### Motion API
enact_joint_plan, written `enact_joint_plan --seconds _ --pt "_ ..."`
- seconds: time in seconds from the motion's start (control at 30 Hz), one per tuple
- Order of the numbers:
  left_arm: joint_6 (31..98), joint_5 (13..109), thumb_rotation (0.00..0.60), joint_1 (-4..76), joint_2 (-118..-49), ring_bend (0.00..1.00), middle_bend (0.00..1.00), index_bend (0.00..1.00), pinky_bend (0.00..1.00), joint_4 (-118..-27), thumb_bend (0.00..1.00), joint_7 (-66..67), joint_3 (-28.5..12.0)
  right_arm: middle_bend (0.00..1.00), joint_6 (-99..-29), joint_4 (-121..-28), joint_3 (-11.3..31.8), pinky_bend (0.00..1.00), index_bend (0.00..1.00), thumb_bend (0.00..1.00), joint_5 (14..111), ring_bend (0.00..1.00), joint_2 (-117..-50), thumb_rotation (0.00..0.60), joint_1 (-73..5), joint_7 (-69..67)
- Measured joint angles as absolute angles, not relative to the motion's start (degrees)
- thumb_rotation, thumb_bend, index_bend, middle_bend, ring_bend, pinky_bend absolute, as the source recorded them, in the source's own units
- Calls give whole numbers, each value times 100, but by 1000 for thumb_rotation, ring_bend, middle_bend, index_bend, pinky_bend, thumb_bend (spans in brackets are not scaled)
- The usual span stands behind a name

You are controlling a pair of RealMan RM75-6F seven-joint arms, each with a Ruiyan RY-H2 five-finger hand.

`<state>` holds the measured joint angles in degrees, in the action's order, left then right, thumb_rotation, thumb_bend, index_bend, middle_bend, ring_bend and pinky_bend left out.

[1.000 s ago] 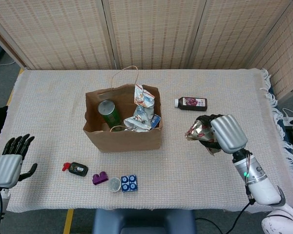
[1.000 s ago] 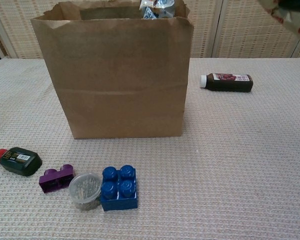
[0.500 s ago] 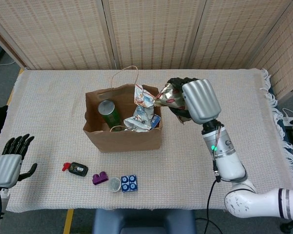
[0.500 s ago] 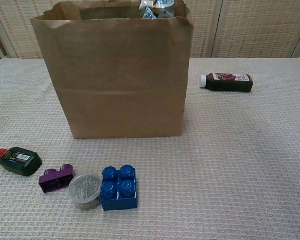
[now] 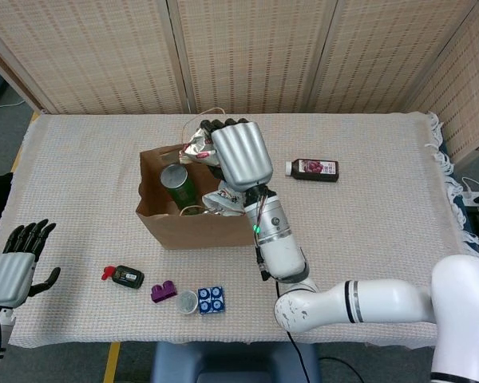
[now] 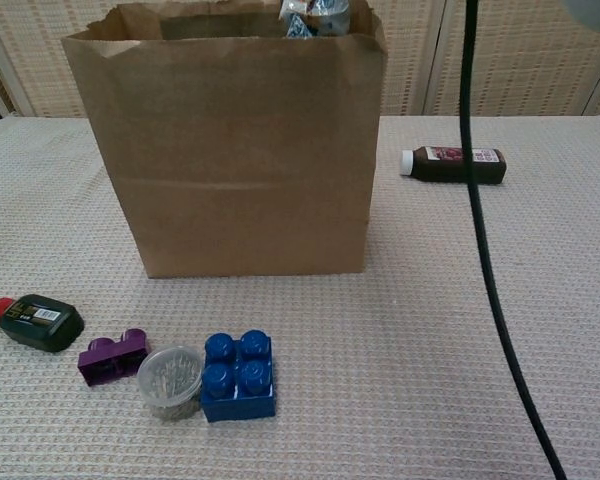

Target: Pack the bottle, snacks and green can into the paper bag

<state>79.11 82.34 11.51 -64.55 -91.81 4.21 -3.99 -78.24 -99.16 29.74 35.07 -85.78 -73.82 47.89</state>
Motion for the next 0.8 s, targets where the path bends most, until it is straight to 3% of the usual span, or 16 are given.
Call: enact_joint_plan --seconds 0.1,0.17,0.3,0.53,0.8 --pt "7909 8221 600 1151 -6457 0 0 53 0 -9189 344 416 -403 324 -7706 -9661 2975 234 87 356 3233 188 -8789 600 -7497 4918" --pt "7907 8222 600 1151 -6456 0 0 53 0 -9186 345 398 -403 221 -7615 -9530 2951 145 14 265 3086 97 -8908 600 -7567 5014" --pt "7905 8224 600 1151 -6453 0 0 53 0 -9180 344 382 -402 74 -7532 -9457 2903 73 0 143 3019 1 -9011 600 -7651 5113" --pt "7913 8223 600 1148 -6456 0 0 53 0 -9187 344 399 -401 44 -7603 -9608 3058 69 0 121 3309 0 -8994 600 -7614 4751" --pt "7937 8221 600 1129 -6457 0 0 53 0 -9187 345 398 -397 44 -7819 -10313 3135 65 0 120 3305 0 -8497 600 -7270 4733"
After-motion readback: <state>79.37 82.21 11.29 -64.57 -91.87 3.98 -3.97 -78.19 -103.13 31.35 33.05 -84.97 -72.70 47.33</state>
